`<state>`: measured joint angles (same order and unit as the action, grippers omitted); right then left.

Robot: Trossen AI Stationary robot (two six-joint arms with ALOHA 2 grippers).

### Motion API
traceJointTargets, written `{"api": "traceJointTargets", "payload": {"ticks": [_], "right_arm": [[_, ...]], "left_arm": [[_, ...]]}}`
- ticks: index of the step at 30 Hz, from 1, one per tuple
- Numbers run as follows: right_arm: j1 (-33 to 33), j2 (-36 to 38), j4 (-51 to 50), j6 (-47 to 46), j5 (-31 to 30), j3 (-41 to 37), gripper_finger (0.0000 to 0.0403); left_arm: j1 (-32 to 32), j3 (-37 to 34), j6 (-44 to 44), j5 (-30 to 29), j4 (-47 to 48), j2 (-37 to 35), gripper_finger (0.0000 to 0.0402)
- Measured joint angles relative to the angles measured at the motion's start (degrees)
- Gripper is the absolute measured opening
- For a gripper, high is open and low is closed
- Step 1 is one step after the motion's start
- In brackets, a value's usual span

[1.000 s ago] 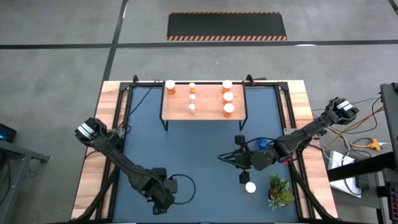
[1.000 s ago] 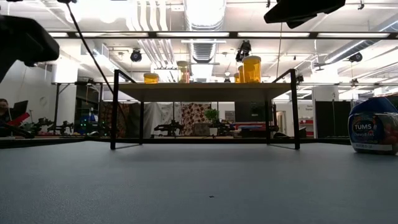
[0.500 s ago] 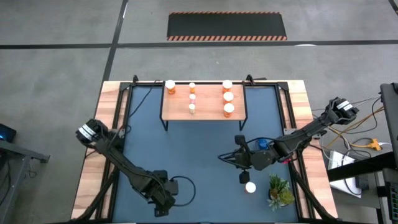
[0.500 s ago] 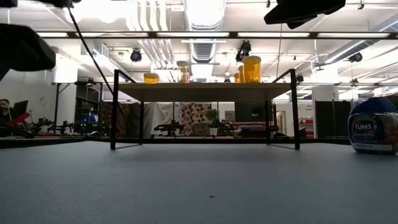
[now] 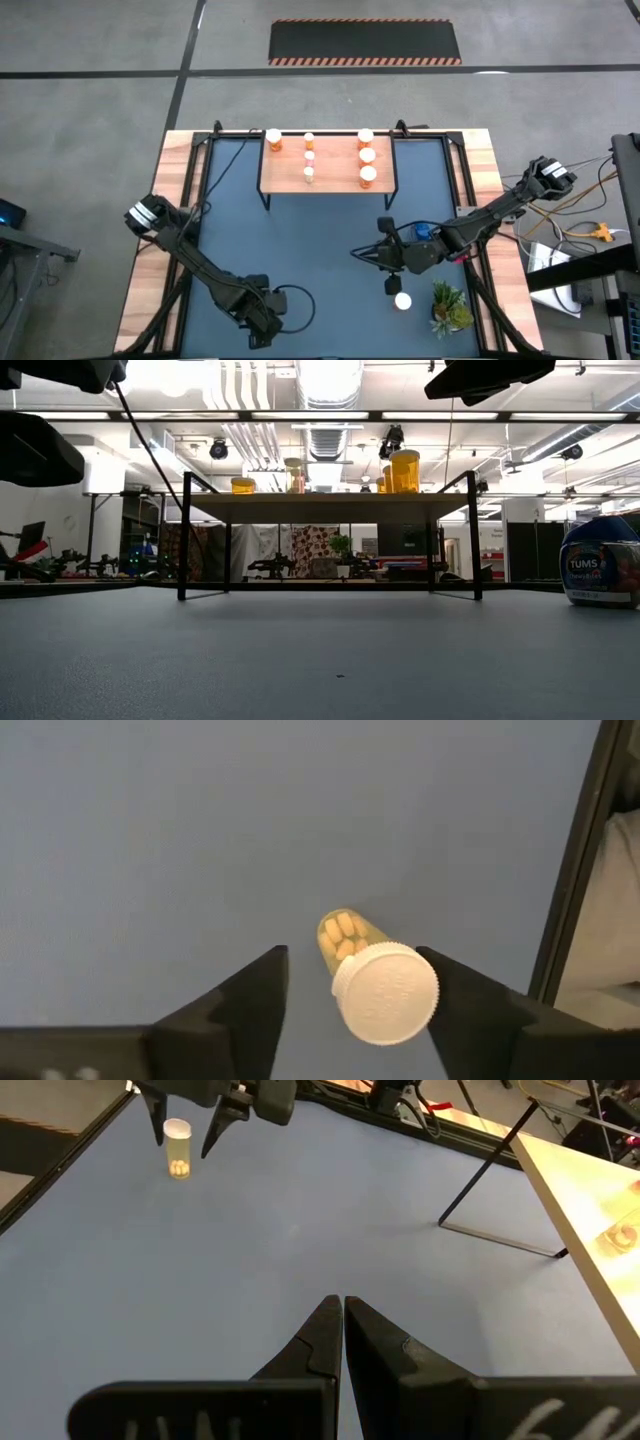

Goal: Pick and place medicine bottles onto shelf by color
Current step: Put the small pill bottle on the shelf

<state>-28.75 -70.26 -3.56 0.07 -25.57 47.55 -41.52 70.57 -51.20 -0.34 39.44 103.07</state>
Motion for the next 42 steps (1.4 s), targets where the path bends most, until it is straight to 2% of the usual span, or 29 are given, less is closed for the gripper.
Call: {"api": "traceJointTargets", "payload": {"ticks": [10,13,19,22,32,38,42], "right_arm": [[0.02,0.0,0.02,-0.4,-0.08,0.0,0.0009],[0.02,0.0,0.01,-0.35,-0.08,0.0,0.0009],[0.02,0.0,-0.03,-0.06,-0.08,0.0,0.0009],[0.02,0.07,-1.47,0.14,-0.08,0.0,0.0009],[0.02,0.5,-4.79,1.46,-0.04,0.0,0.0009],[0.02,0.72,-5.23,1.48,-0.01,0.0,0.0009],[0.02,0.72,-5.21,1.57,0.01,0.0,0.0009]], "left_arm": [[0.02,0.0,-0.17,0.07,-0.02,0.0,0.0086],[0.02,0.0,-1.11,0.24,-0.07,-0.02,0.0079],[0.15,1.49,-2.17,0.87,0.49,-0.02,0.0096],[1.13,4.32,-0.18,1.07,1.83,-0.09,0.0095],[9.44,20.43,7.58,1.81,23.55,-0.11,0.0091],[15.61,31.99,18.33,1.55,33.6,-0.11,0.0091],[20.35,38.16,28.59,-0.74,37.67,-0.13,0.0091]]}}
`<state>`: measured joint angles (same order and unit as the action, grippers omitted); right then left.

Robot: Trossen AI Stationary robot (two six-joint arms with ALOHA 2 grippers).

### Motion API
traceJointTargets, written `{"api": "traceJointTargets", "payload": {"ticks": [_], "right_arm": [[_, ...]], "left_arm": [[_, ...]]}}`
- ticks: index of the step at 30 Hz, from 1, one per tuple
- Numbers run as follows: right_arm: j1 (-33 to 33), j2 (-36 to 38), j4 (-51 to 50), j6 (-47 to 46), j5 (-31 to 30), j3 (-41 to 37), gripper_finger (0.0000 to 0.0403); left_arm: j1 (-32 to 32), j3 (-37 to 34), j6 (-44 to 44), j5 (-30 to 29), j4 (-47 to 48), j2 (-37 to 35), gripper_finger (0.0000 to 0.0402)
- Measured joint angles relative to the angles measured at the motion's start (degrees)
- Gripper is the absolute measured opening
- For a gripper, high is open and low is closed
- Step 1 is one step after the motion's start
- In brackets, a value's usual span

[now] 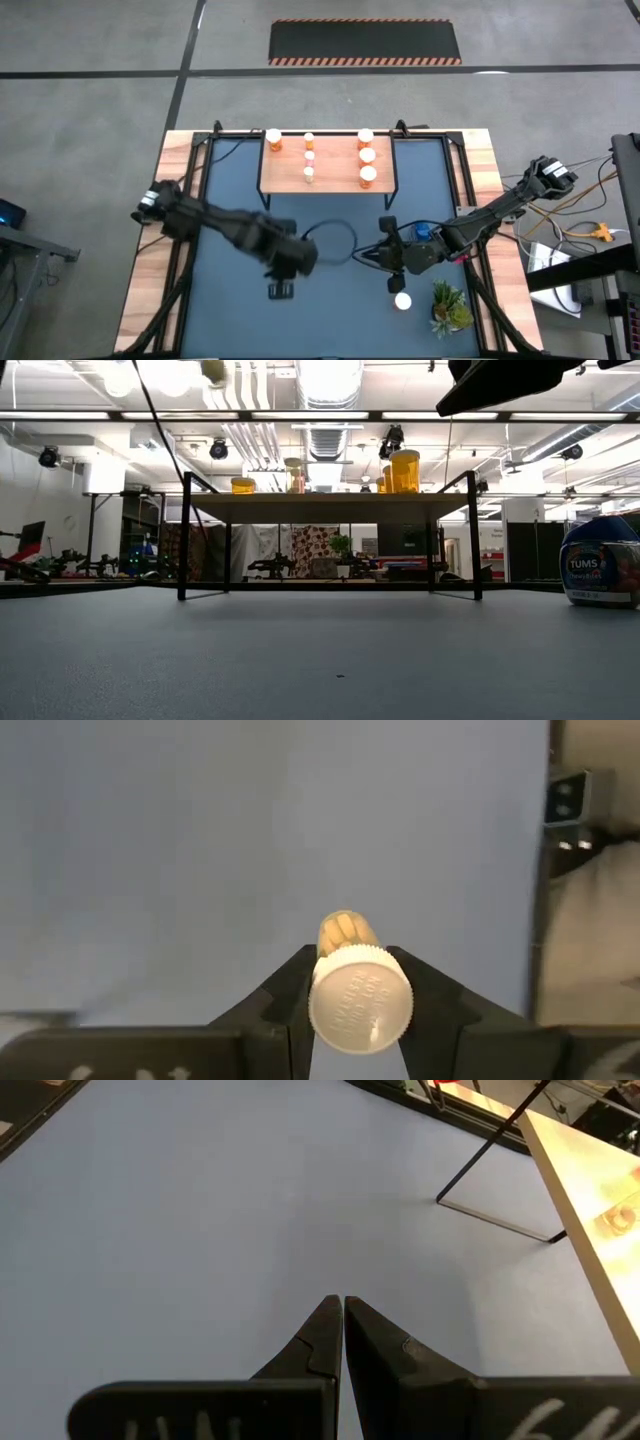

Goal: Pick and place medicine bottles onto shelf by color
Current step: Put the small pill bottle on the shelf

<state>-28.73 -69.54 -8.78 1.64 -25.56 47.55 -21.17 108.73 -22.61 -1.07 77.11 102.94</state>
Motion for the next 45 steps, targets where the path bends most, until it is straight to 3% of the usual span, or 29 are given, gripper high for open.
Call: {"api": "traceJointTargets", "payload": {"ticks": [6,12,20,33,45], "right_arm": [[0.0,0.0,0.04,-0.1,0.0,0.0,0.0009],[0.0,0.02,0.13,-1.7,0.0,0.0,0.0009],[0.0,0.13,0.06,-5.63,0.01,0.57,0.0009],[0.0,0.13,0.09,-6.01,0.0,2.6,0.0009],[0.0,0.13,0.0,-5.91,0.0,2.6,0.0009]], "left_arm": [[7.8,7.14,11.51,-5.98,7.93,0.0,0.0091],[15.55,9.88,22.6,-12.95,10.55,0.0,0.0091],[24.99,9.64,37.43,-14.24,11.91,0.0,0.0091],[36.89,3.04,42.59,-13.69,8.03,-0.02,0.0091],[38.73,-4.38,42.58,-12.66,3.56,0.02,0.0091]]}}
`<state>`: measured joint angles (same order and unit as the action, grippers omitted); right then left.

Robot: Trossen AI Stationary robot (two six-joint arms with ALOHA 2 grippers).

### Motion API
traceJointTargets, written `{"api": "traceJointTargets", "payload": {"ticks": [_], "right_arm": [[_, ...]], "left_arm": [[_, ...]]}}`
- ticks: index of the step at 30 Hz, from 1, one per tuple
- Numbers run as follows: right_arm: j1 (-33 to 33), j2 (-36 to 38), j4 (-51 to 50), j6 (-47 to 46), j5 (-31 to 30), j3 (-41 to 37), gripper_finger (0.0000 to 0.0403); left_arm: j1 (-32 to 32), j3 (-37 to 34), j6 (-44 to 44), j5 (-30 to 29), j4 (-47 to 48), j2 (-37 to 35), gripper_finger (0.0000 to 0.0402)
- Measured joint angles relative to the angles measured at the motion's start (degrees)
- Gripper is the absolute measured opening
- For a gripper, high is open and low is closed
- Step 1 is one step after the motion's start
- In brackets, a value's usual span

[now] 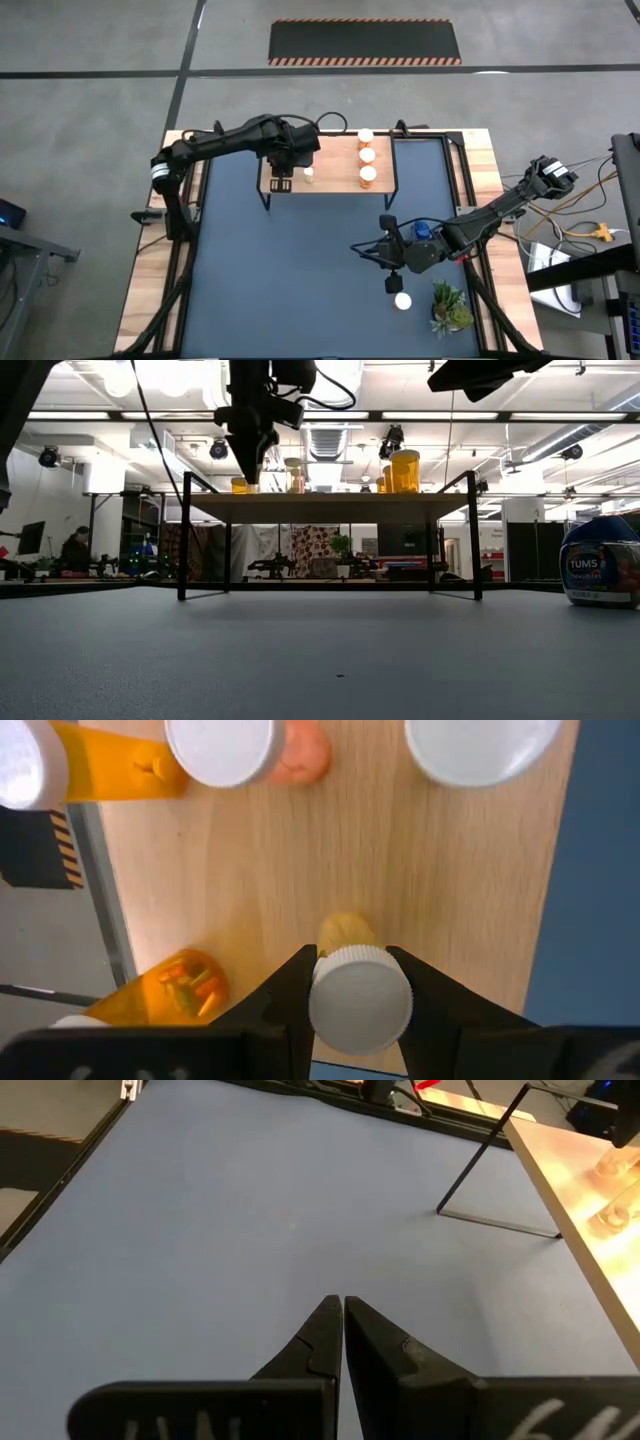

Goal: Pick and place medicine bottles onto shelf by color
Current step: Put the small pill bottle on the shelf

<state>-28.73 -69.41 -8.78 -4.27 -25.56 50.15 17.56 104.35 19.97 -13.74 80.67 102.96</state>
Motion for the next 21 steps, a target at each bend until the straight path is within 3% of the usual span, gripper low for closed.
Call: {"api": "traceJointTargets", "payload": {"ticks": [6,21], "right_arm": [[0.0,0.0,-0.02,0.0,0.0,0.0,0.0009],[-0.01,0.0,-0.09,-0.21,0.0,0.0,0.0009]], "left_arm": [[0.0,-0.48,-0.54,-0.02,-1.39,0.0,0.0098],[-0.04,-0.37,-0.22,0.02,-1.6,-0.13,0.0173]]}}
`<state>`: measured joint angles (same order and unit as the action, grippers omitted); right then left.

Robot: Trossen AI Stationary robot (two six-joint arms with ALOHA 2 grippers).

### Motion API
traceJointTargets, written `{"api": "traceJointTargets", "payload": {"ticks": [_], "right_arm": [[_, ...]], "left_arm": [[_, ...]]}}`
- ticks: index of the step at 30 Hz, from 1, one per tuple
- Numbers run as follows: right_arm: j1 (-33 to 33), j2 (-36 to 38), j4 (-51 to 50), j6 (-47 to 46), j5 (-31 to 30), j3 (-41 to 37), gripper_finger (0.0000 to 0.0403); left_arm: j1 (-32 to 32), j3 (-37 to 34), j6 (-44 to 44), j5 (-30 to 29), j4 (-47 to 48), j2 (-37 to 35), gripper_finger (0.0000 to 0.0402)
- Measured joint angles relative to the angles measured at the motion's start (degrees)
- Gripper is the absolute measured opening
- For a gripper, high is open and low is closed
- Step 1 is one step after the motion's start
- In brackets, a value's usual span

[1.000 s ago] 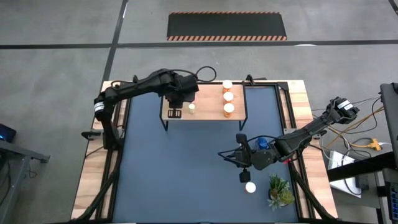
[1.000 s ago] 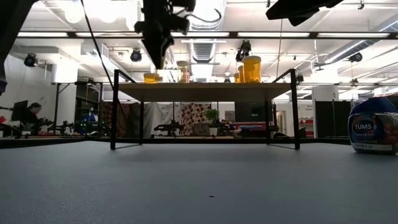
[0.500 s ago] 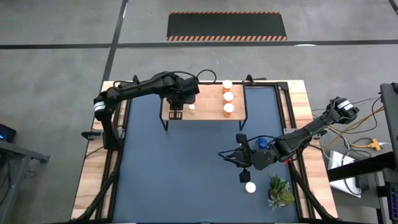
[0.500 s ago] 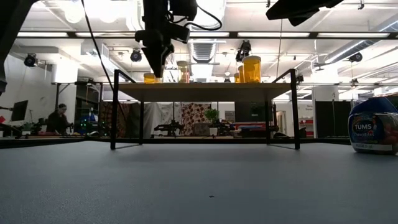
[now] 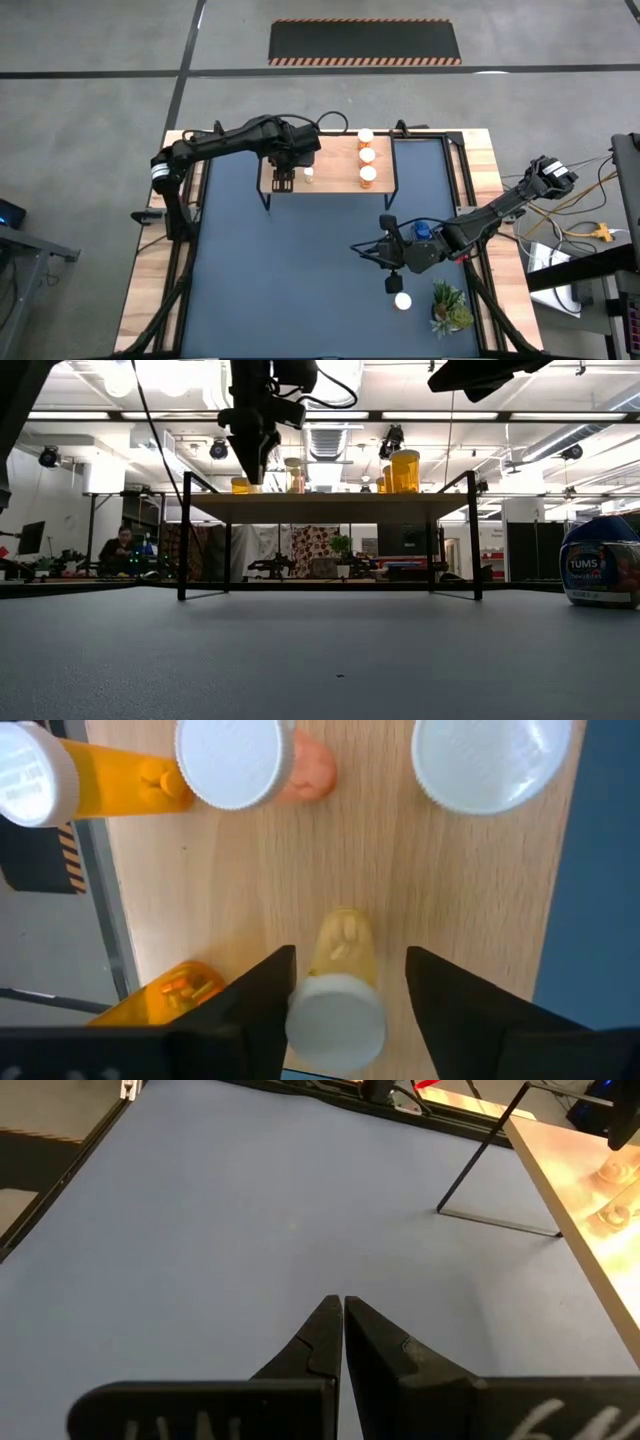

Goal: Pick and place medicine bottles onto shelf by color
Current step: Put the small pill bottle on the shelf, then adjust the small pill bottles

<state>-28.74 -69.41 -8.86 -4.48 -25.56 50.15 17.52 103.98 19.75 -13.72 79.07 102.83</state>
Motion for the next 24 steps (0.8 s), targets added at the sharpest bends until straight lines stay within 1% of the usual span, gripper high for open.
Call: {"api": "traceJointTargets", "payload": {"ticks": [7,16,21,24], "right_arm": [[0.01,0.0,0.11,-0.01,0.0,0.0,0.0009],[0.0,0.0,0.24,-0.03,0.0,0.0,0.0009],[0.0,0.0,0.61,-0.02,-0.02,0.0,0.0009],[0.01,0.0,0.65,0.01,-0.03,0.0,0.0009]], "left_arm": [[-0.13,0.13,0.11,0.0,0.49,-1.5,0.0176],[-1.54,0.13,-1.27,0.0,0.81,-6.3,0.0177],[-4.11,-0.7,-6.28,-0.04,-1.18,-10.24,0.0176],[-7.73,-4.01,-8.43,-0.04,-5.8,-13.61,0.0176]]}}
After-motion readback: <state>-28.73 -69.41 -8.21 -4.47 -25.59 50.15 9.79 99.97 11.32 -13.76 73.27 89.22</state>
